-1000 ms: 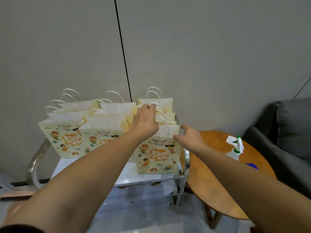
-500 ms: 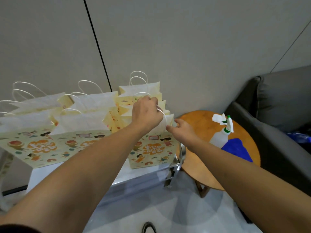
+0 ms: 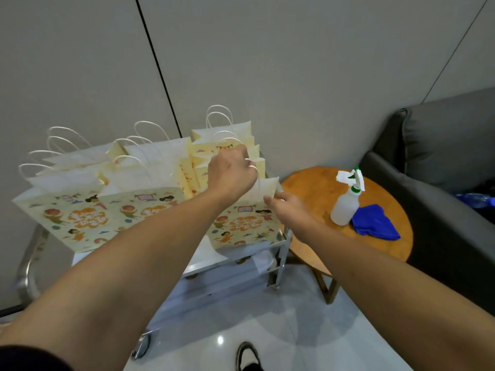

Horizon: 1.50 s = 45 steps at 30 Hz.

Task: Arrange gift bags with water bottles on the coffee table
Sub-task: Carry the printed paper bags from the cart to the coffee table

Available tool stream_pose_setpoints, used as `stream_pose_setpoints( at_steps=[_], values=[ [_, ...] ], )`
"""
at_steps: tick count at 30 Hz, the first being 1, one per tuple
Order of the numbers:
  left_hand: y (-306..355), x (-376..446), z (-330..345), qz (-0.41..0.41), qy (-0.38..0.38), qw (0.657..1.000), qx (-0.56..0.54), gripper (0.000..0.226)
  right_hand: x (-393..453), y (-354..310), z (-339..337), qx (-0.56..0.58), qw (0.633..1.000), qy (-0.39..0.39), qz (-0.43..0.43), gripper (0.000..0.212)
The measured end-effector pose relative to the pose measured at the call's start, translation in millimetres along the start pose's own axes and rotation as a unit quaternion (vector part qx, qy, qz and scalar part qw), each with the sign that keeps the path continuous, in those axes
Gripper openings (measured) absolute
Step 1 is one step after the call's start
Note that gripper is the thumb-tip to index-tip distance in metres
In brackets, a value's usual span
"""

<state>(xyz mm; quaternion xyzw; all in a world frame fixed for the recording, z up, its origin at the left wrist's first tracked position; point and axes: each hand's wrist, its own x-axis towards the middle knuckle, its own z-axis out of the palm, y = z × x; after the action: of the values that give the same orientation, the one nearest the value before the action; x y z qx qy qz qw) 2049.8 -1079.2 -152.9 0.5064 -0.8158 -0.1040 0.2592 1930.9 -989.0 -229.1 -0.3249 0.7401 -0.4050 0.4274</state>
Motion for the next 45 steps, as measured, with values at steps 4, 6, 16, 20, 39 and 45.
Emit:
stream_pose_setpoints(
  at_steps=[4, 6, 16, 20, 39, 45],
  values=[
    [30.3, -41.8, -11.1, -0.008, 0.01, 0.998, -0.061, 0.011, -40.0, 19.6, -18.3, 0.049, 0.999, -0.015, 0.012, 0.031],
    [53.7, -57.5, -14.8, 0.005, 0.013, 0.996, -0.085, 0.011, -64.2, 28.2, -31.7, 0.07, 0.997, 0.003, 0.01, 0.027],
    [224.1, -136.4, 17.0, 0.097, -0.056, 0.98, -0.163, 0.012, -170.3, 94.2, -178.7, 0.14, 0.984, 0.084, 0.068, 0.056],
    [308.9, -187.6, 42.2, 0.176, -0.129, 0.956, -0.197, 0.013, -213.2, 145.3, -255.0, 0.16, 0.97, 0.156, 0.101, 0.053],
    [632.9, -513.3, 131.1, 0.622, -0.469, 0.562, -0.278, 0.017, -534.5, 385.7, -399.1, 0.295, 0.573, 0.704, 0.298, 0.038],
    [631.6, -631.0, 91.9, 0.697, -0.544, 0.378, -0.276, 0.015, -633.2, 401.8, -327.5, 0.346, 0.375, 0.798, 0.32, 0.04]
  ],
)
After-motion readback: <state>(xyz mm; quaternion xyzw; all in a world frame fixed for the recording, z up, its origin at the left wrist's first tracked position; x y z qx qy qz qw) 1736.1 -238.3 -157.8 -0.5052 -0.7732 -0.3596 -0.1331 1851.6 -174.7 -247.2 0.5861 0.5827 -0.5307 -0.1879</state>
